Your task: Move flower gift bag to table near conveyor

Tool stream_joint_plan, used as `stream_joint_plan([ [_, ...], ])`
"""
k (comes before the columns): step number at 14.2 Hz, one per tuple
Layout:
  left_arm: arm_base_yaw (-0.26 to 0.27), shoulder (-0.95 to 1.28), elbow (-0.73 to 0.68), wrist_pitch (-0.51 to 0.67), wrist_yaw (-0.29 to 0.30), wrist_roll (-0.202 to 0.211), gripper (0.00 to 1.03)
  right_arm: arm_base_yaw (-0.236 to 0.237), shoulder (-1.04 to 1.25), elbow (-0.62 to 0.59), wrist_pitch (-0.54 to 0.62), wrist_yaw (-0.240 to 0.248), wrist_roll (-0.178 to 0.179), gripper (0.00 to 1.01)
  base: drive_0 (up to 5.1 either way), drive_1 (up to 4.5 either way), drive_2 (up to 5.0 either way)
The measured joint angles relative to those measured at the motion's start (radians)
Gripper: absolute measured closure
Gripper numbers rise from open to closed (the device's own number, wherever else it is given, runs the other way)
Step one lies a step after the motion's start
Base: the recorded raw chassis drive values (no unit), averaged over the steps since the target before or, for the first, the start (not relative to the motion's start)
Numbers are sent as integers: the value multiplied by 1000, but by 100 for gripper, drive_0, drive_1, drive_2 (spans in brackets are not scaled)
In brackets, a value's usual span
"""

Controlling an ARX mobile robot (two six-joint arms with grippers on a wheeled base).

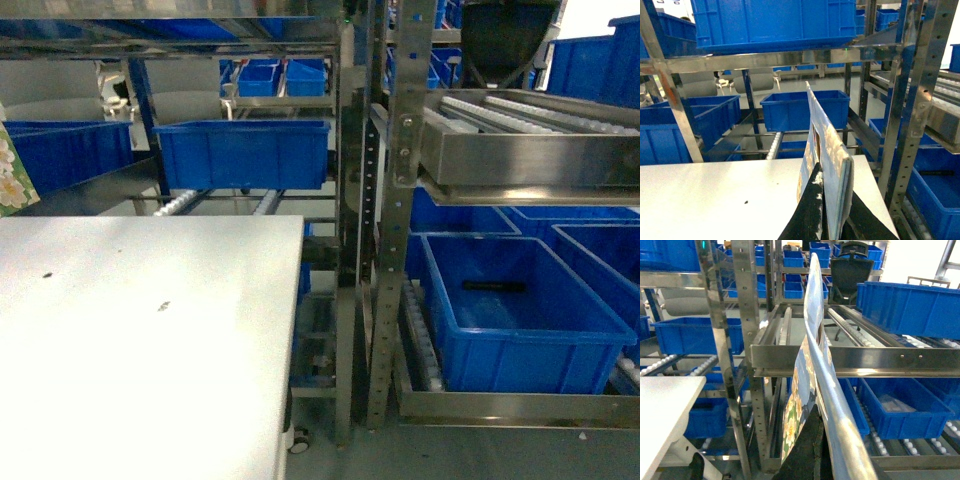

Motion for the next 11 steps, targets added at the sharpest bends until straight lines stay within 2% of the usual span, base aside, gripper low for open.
stream_joint_plan([
  [11, 0, -2, 0, 1, 0, 0, 101, 0, -2, 0, 3, 0, 0, 99, -471, 89, 372],
])
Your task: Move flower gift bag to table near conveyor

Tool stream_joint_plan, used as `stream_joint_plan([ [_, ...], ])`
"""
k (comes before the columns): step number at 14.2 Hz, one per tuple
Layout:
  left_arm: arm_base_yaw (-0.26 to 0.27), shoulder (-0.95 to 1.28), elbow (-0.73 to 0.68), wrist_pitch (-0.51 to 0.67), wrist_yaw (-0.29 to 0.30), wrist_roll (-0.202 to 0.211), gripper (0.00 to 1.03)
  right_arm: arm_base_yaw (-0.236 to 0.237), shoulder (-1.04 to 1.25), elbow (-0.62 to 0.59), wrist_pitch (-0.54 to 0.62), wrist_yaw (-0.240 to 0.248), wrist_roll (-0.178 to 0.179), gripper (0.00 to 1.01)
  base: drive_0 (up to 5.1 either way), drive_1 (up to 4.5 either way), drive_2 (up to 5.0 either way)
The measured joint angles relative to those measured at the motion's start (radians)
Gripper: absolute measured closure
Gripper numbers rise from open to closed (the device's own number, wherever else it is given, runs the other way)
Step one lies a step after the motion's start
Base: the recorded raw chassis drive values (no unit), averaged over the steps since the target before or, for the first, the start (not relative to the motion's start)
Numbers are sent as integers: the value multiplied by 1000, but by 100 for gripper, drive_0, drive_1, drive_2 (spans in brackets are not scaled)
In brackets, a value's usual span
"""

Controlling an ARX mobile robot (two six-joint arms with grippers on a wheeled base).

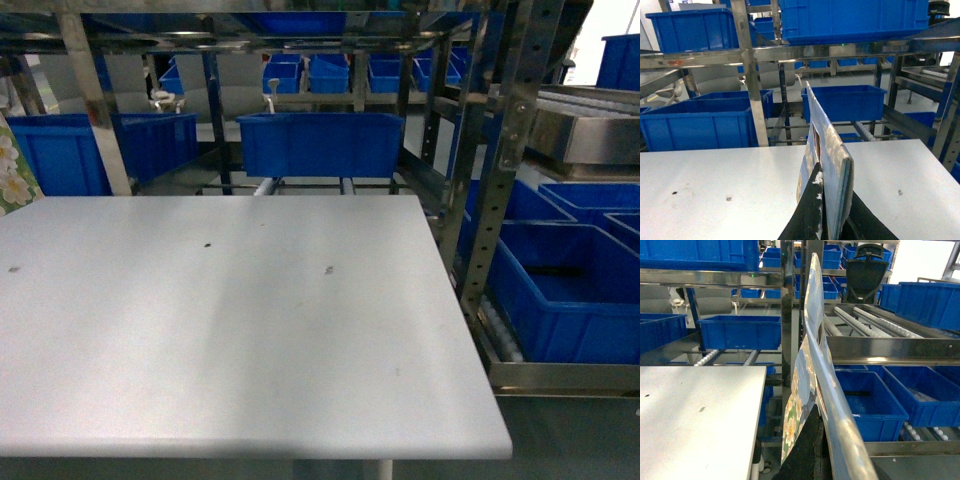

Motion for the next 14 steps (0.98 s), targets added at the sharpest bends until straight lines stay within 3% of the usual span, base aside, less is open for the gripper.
stream_joint_plan([
  [14, 0, 0, 0, 2, 0, 0, 101, 0, -1, 0, 0, 0, 0, 99, -489, 251, 251],
])
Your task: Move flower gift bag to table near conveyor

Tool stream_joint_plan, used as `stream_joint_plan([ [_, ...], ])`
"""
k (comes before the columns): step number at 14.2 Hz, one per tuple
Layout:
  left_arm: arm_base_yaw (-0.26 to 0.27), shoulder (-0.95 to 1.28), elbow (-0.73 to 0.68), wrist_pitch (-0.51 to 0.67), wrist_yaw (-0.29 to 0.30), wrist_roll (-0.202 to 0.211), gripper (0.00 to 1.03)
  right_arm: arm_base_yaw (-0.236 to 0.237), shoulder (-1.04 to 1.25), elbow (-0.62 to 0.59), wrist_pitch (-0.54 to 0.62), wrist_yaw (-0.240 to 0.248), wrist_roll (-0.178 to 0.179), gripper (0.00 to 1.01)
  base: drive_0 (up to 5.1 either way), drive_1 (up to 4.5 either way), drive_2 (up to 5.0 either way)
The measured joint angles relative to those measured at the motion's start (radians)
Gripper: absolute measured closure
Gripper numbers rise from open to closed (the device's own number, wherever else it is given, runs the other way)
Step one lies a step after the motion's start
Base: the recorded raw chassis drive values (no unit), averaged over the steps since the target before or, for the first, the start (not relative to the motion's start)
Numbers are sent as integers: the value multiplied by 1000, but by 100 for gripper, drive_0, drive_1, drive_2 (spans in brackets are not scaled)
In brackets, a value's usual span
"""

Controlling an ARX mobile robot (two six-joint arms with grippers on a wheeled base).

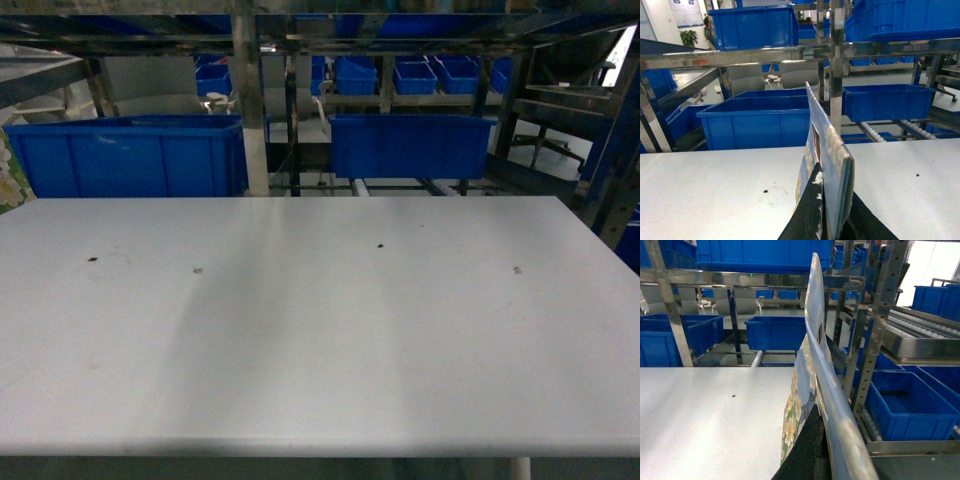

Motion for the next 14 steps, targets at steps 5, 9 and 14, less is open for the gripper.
stream_joint_plan([
  [5, 0, -3, 0, 0, 0, 0, 101, 0, 0, 0, -3, 0, 0, 99, -402, 391, 50],
  [9, 2, -2, 0, 0, -3, 0, 101, 0, 0, 0, 1, -1, 0, 99, -294, 515, -158],
  [14, 0, 1, 0, -5, 0, 0, 101, 0, 1, 0, 0, -1, 0, 99, -294, 515, -158],
])
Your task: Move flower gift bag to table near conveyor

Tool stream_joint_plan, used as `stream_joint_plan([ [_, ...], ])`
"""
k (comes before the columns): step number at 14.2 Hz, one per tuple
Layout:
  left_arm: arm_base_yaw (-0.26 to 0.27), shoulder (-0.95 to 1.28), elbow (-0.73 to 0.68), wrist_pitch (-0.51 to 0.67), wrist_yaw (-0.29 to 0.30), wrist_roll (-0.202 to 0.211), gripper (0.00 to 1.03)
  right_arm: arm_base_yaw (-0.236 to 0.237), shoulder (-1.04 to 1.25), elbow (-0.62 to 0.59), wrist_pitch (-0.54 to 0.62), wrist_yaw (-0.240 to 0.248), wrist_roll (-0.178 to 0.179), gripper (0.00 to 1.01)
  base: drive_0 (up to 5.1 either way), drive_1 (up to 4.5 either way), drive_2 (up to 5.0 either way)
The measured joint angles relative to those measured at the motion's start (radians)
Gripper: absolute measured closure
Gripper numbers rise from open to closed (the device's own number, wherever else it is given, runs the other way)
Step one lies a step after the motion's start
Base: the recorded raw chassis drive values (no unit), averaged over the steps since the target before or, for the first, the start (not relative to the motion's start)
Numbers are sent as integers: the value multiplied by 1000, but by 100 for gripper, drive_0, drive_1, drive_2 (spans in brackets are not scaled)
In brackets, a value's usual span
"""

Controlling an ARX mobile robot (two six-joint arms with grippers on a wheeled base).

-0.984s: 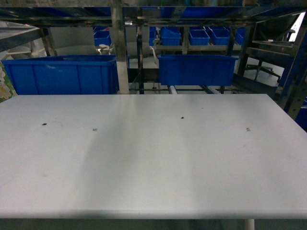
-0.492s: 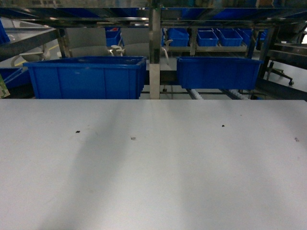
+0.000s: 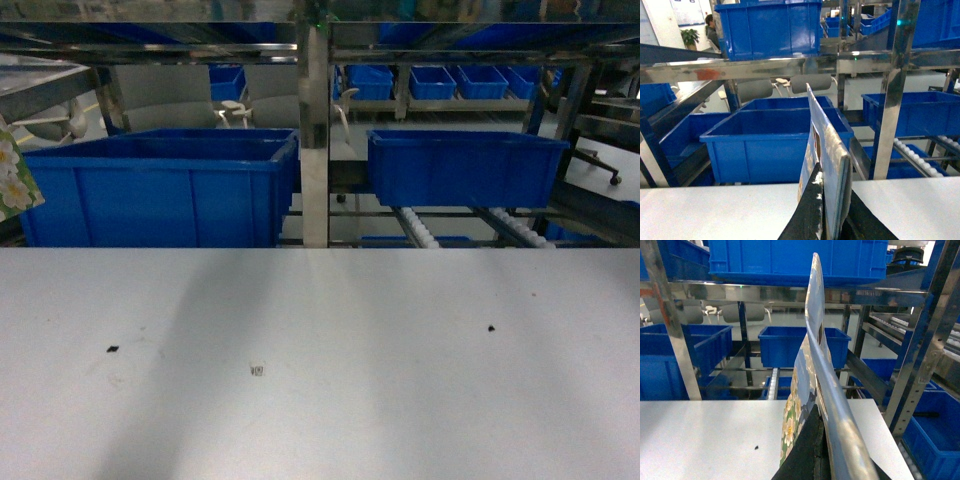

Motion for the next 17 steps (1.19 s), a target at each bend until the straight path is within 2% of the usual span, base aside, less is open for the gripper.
stream_joint_plan([
  [14, 1, 2, -1, 7, 0, 0, 101, 0, 6, 0, 1, 0, 0, 99, -294, 515, -158],
  [17, 1, 2, -1, 4, 0, 0, 101, 0, 5, 0, 0, 0, 0, 99, -2, -411, 407],
])
